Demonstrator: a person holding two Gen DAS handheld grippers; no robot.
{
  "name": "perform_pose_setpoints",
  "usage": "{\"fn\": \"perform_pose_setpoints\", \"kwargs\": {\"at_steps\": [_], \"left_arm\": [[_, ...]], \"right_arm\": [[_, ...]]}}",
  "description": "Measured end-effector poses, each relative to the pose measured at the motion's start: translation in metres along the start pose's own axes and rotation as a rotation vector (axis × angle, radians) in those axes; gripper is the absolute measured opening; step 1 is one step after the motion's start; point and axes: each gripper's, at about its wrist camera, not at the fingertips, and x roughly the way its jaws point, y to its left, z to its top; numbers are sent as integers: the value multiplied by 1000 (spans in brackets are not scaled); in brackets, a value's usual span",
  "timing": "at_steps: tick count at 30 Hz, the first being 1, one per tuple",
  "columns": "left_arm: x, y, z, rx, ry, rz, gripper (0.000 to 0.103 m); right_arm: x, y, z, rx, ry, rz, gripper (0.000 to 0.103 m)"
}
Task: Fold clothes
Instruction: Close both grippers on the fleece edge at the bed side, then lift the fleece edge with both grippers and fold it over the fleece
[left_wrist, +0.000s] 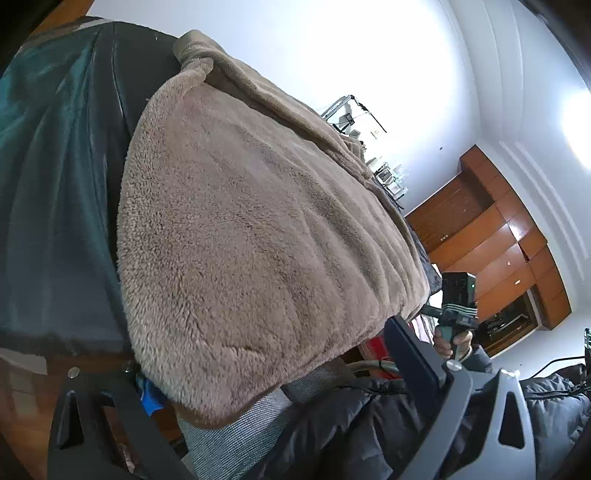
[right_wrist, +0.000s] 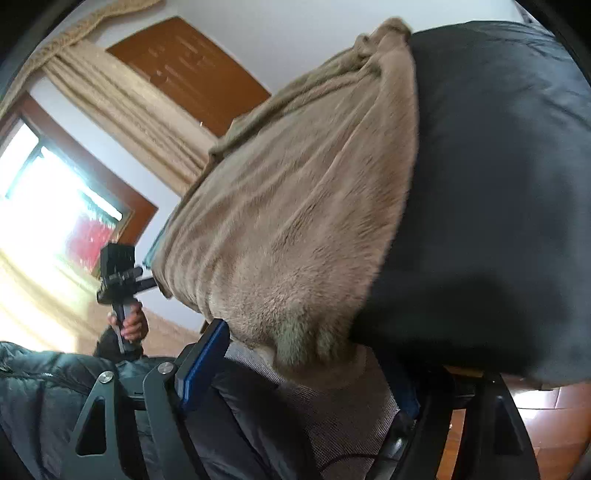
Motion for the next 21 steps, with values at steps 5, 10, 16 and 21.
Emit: {"fn": "perform_pose_setpoints", "kwargs": {"at_steps": [5, 10, 16, 21], "left_arm": [[1, -4, -3, 12, 47, 19, 56], [-2, -15, -3, 28, 89, 85, 31], [-12, -26, 9, 34, 70, 76, 25], [-34, -39, 16, 29, 3, 40, 22]], "right_arm": [[6, 16, -2, -78, 17, 10, 24], [-3, 36, -9, -180, 28, 11, 17], [-33, 66, 3, -270, -119, 87, 16], [-46, 75, 19, -293, -224, 97, 16]]}}
